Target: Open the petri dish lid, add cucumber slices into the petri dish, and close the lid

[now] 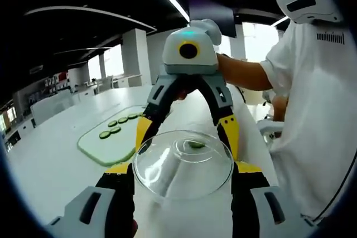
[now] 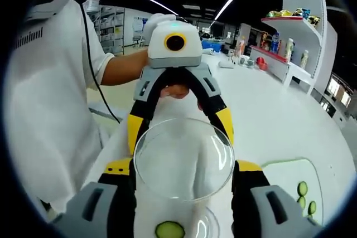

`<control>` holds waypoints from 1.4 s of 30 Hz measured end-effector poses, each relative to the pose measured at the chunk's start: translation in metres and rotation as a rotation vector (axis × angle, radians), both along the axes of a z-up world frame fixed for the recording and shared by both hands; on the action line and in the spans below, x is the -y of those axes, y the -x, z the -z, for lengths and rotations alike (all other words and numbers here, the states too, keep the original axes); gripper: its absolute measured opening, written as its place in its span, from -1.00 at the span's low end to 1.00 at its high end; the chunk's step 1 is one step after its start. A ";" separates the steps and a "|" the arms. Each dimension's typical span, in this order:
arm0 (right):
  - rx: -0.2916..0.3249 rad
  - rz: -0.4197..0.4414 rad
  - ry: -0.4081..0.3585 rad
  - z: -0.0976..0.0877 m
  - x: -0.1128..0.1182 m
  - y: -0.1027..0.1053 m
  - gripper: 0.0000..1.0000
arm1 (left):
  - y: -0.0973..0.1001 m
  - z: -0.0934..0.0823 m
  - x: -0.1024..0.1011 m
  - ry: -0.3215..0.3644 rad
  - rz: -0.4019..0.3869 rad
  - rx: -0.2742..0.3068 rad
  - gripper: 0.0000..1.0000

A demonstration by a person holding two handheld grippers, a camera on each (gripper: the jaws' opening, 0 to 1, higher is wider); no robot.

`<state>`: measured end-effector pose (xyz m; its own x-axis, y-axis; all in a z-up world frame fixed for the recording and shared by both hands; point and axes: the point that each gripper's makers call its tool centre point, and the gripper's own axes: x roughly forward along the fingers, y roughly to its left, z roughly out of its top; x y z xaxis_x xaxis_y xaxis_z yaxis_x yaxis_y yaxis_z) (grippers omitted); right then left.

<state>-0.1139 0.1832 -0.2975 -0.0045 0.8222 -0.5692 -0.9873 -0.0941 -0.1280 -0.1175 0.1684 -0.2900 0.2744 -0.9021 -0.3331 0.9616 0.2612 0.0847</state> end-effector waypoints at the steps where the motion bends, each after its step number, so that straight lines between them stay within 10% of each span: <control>1: 0.001 0.004 0.000 -0.001 0.002 0.000 0.37 | 0.000 -0.001 0.002 -0.001 0.004 0.001 0.40; 42: -0.025 0.143 0.032 0.016 0.078 0.001 0.38 | 0.004 0.013 0.077 -0.022 0.144 -0.027 0.40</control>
<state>-0.1152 0.1047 -0.3137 0.0965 0.7966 -0.5967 -0.9938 0.0440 -0.1019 -0.1212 0.0917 -0.3035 0.1333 -0.9238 -0.3588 0.9910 0.1186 0.0628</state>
